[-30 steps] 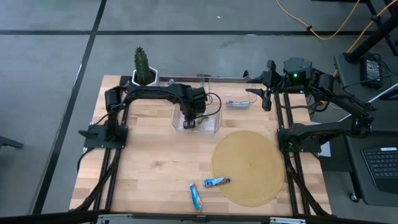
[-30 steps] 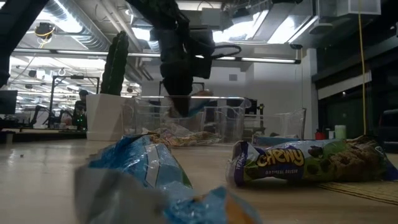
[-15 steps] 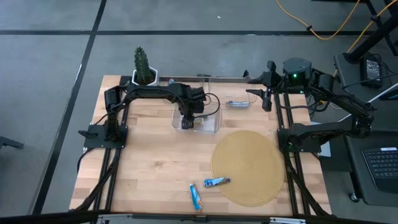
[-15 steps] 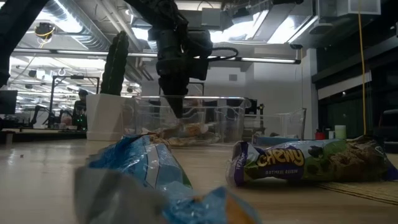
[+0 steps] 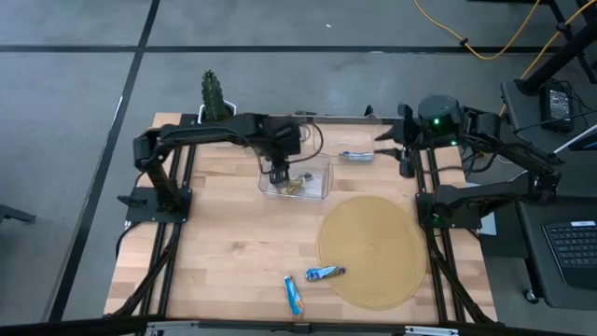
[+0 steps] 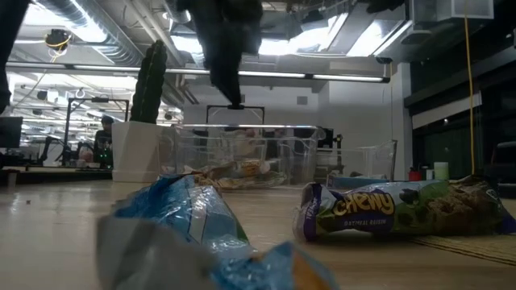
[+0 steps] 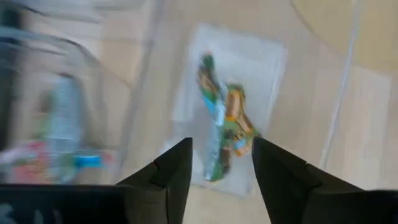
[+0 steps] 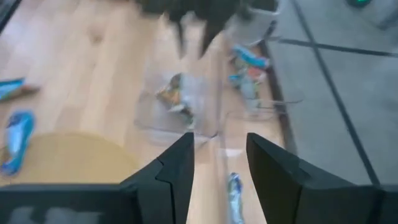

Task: Pick and place Granola Bars by type
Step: Put the blue granola bar into the top right transparent bin

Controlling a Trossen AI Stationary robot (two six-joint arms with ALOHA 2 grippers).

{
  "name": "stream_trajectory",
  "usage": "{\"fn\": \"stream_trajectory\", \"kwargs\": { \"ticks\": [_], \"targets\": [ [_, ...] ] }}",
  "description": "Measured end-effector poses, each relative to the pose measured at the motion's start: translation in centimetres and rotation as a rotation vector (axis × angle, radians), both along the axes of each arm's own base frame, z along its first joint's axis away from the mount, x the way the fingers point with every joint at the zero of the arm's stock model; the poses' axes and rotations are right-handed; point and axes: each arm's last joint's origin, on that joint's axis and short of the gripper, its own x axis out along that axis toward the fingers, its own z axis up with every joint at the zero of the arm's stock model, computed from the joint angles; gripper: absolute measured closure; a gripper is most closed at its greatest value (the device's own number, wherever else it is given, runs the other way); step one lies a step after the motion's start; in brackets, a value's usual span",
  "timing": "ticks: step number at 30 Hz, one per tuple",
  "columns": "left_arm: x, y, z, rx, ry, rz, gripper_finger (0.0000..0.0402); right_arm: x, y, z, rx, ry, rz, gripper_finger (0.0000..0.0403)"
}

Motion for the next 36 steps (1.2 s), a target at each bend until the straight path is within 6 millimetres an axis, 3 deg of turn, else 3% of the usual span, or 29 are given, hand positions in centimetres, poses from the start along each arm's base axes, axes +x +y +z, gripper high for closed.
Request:
{"fn": "stream_trajectory", "kwargs": {
  "ticks": [6,14,25,36],
  "targets": [
    [-2.4,-1.6,5.3,0.109,-0.161,0.069,0.0243,0.2,2.6,-0.4,0.031,0.049,0.236,0.0253],
    [-5.3,-3.2,9.4,0.215,-0.297,0.135,0.0243,1.5,6.5,-2.0,-0.093,0.221,0.495,0.0253],
    [-6.4,-3.7,10.4,0.283,-0.298,0.068,0.0243,8.6,9.1,-7.4,0.091,0.485,0.558,0.0253],
    [-6.8,-4.8,9.8,0.266,-0.215,-0.023,0.0243,12.8,14.6,-13.7,0.024,0.721,0.664,0.0253]
  ]
}}
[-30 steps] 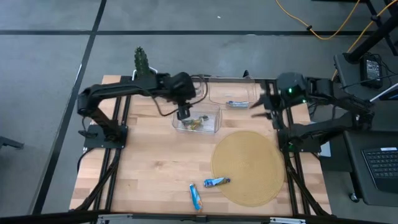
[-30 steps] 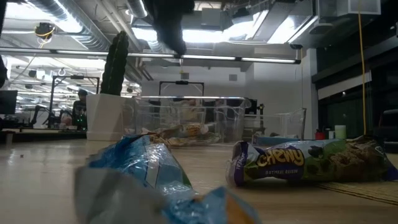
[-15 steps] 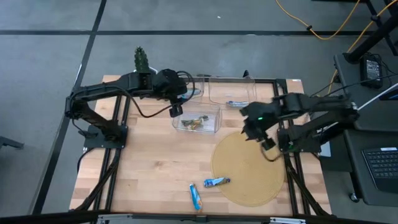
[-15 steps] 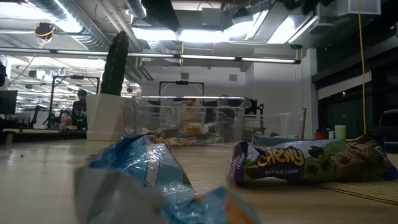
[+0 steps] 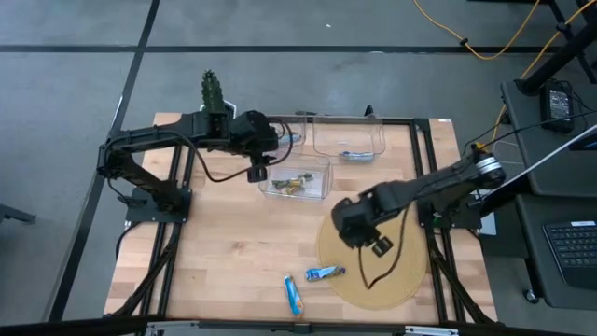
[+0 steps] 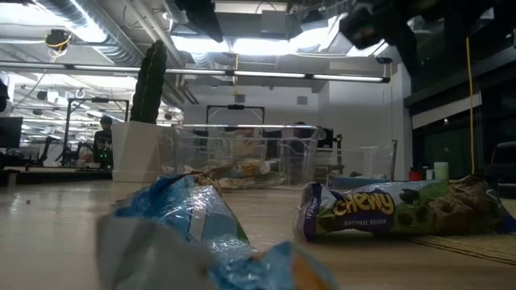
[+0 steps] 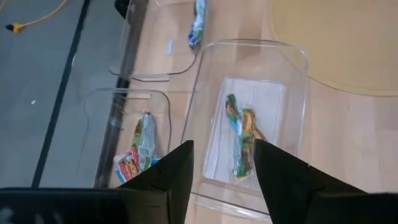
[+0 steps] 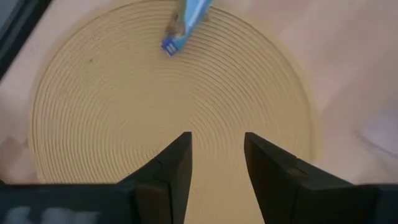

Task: Pick and place Granola Bars by type
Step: Put the blue granola bar into the top right transparent bin

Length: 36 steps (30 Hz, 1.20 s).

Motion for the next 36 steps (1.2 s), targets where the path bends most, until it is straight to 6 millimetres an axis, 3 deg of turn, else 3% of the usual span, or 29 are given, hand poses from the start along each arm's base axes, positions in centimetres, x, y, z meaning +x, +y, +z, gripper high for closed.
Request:
{"fn": "stream_trajectory", "kwargs": {
  "ticks": [7,15,19,24,28,36],
  "targets": [
    [0.0,-0.2,0.0,0.010,0.003,-0.014,0.0243,2.5,1.3,-4.2,-0.022,0.107,-0.166,0.0253],
    [0.0,-0.2,0.0,0.030,0.012,-0.040,0.0243,3.7,1.9,-4.2,0.126,0.071,-0.351,0.0234],
    [0.1,-0.2,0.0,0.035,0.012,-0.044,0.0243,3.8,2.4,-4.2,0.174,0.088,-0.414,0.0189],
    [0.1,-0.2,0.0,0.036,0.011,-0.045,0.0243,3.6,2.9,-4.3,0.111,0.057,-0.421,0.0142],
    [0.1,-0.1,0.0,0.037,0.010,-0.036,0.0243,3.3,3.1,-4.8,0.077,0.034,-0.426,0.0132],
    [0.1,-0.1,0.1,0.001,-0.022,0.028,0.0243,2.0,4.4,-8.3,0.152,0.075,-0.505,0.0131]
  ]
}}
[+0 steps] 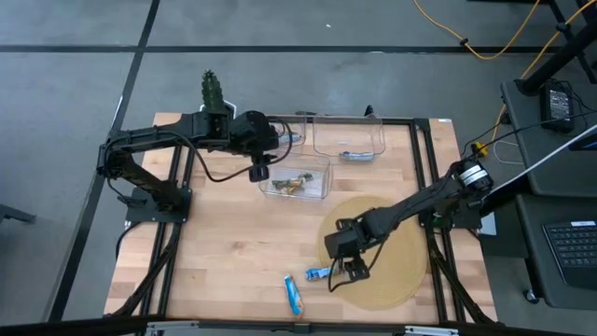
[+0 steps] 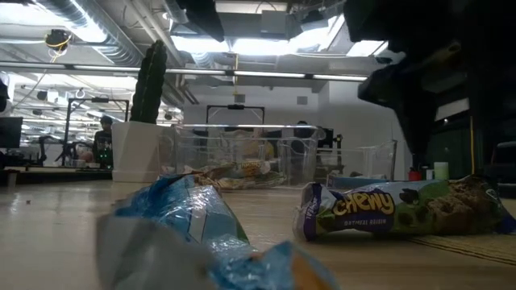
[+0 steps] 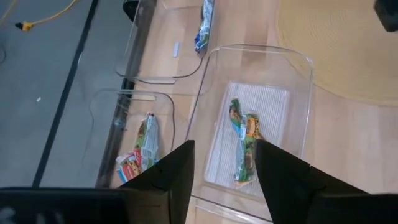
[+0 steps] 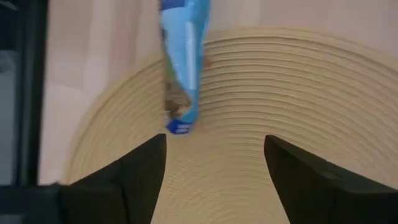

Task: Pick and place Granola Bars by type
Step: Put the blue granola bar into the top right transparent bin

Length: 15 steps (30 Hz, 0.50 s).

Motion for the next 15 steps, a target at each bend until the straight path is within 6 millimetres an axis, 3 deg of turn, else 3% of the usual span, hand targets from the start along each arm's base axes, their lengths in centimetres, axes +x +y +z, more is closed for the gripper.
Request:
{"fn": "stream_trajectory", "kwargs": {
  "ticks": [9,15],
  "targets": [
    [0.2,0.0,0.0,-0.058,-0.037,0.082,0.0243,-0.6,3.0,-0.1,-0.007,-0.084,-0.005,0.0131],
    [0.7,-0.3,0.3,-0.071,-0.106,0.104,0.0243,-0.2,3.6,-1.5,-0.061,-0.098,-0.011,0.0131]
  ]
}}
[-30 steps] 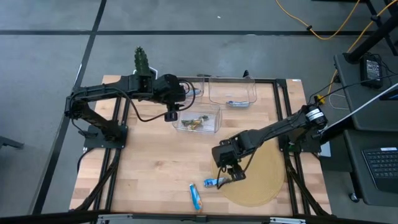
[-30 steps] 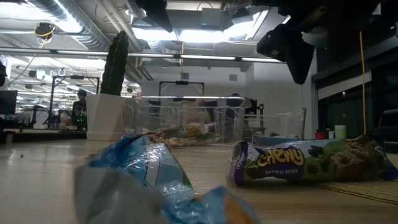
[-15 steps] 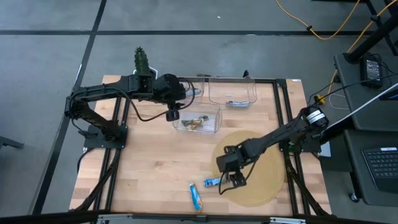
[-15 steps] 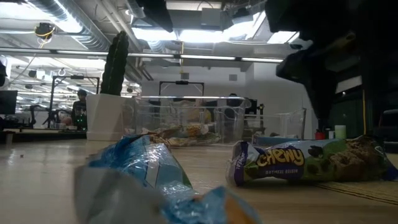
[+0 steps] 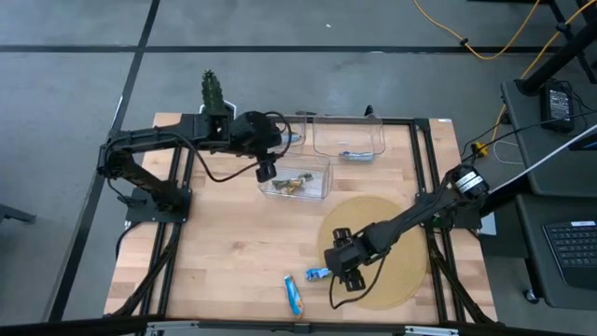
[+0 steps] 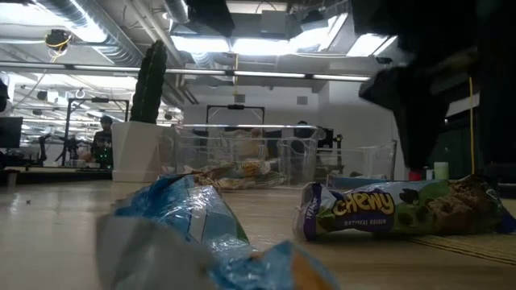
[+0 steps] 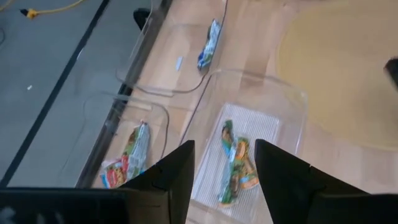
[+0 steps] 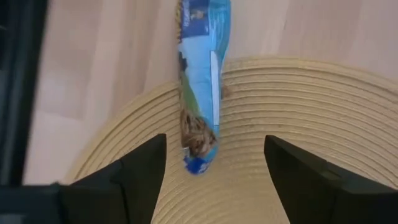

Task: Pick and place Granola Bars by type
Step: Put the blue granola bar into the top right transparent bin

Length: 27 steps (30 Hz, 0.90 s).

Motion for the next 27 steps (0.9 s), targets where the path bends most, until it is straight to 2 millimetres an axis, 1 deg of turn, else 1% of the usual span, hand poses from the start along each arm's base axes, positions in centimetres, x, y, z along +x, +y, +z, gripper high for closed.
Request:
{"fn": "stream_trajectory", "kwargs": {
  "ticks": [5,8,11,14,17,20,24,27],
  "targets": [
    [0.4,-0.5,0.3,-0.008,-0.049,-0.003,0.0243,0.6,0.4,-1.9,-0.011,0.026,0.000,0.0131],
    [0.4,-0.8,0.3,-0.013,-0.050,-0.005,0.0243,0.7,0.6,-3.0,-0.013,0.059,-0.011,0.0131],
    [0.5,-1.1,0.3,-0.019,-0.055,0.006,0.0243,0.7,0.6,-3.4,-0.024,0.068,-0.021,0.0133],
    [0.5,-1.4,0.3,-0.026,-0.059,0.006,0.0243,0.7,0.6,-3.4,-0.037,0.062,-0.018,0.0150],
    [0.6,-1.8,0.3,-0.030,-0.059,0.000,0.0243,0.6,0.5,-3.3,-0.050,0.053,-0.022,0.0183],
    [0.6,-2.1,0.3,-0.018,-0.059,0.001,0.0243,0.6,0.5,-3.2,-0.050,0.052,-0.023,0.0228],
    [0.6,-2.2,0.3,-0.014,-0.060,0.008,0.0243,0.6,0.5,-3.1,-0.050,0.053,-0.023,0.0300],
    [0.6,-2.2,0.3,-0.012,-0.059,0.009,0.0243,0.3,0.4,-2.4,-0.050,0.051,-0.019,0.0360]
  ]
}}
